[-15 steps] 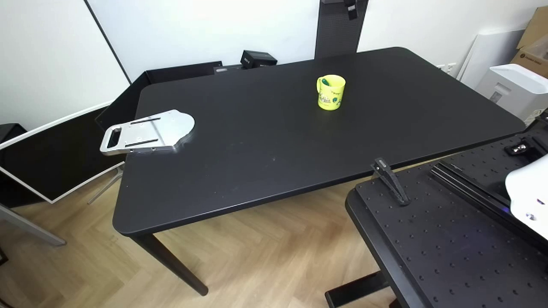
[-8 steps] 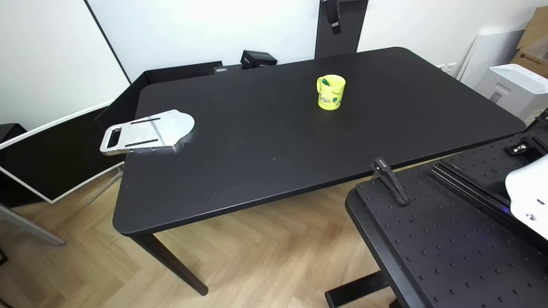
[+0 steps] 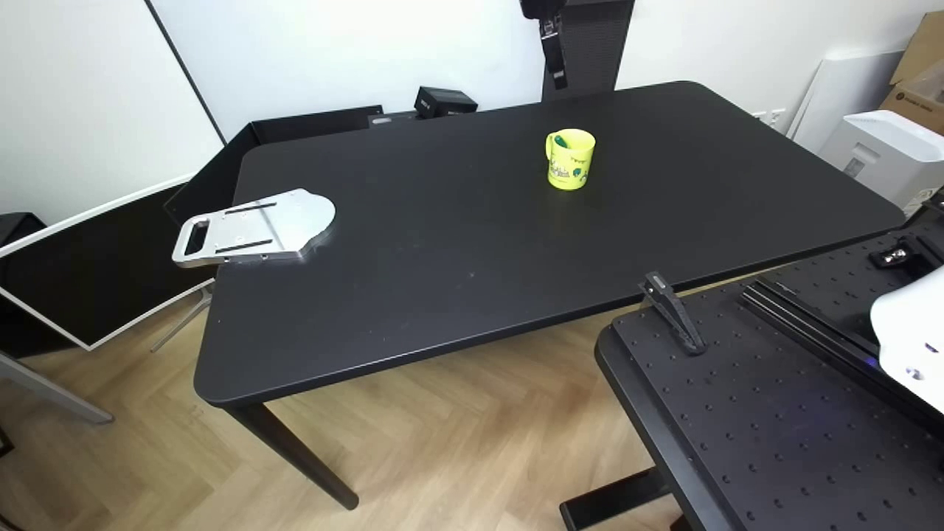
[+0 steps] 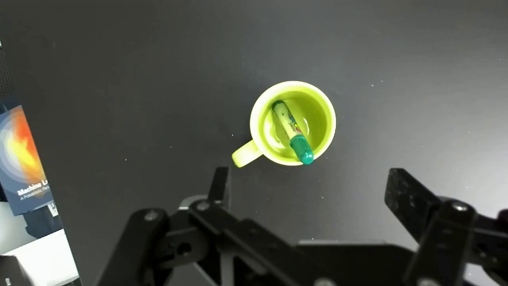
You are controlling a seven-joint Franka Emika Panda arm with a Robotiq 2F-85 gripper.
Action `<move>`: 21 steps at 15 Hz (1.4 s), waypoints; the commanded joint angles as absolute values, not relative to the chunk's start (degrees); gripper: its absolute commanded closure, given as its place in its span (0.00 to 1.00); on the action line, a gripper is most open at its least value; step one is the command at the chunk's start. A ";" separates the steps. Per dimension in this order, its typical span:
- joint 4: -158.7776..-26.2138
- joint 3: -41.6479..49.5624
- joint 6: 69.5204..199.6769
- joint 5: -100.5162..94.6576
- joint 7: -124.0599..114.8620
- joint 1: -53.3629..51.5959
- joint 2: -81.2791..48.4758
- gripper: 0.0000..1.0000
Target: Remove the green marker from the yellow mug
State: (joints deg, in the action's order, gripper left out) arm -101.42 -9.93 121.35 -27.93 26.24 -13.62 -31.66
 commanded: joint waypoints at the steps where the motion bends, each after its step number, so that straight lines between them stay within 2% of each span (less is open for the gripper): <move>1: -97.67 -8.94 122.01 -29.02 26.40 -14.06 -35.83 0.00; 12: -91.87 -7.99 121.48 -28.60 26.28 -15.08 -45.32 0.00; 21: -89.30 -7.95 119.12 -28.37 26.98 -15.94 -47.93 0.00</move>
State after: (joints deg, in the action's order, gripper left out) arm -92.13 -8.47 121.47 -28.25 26.61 -15.16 -46.69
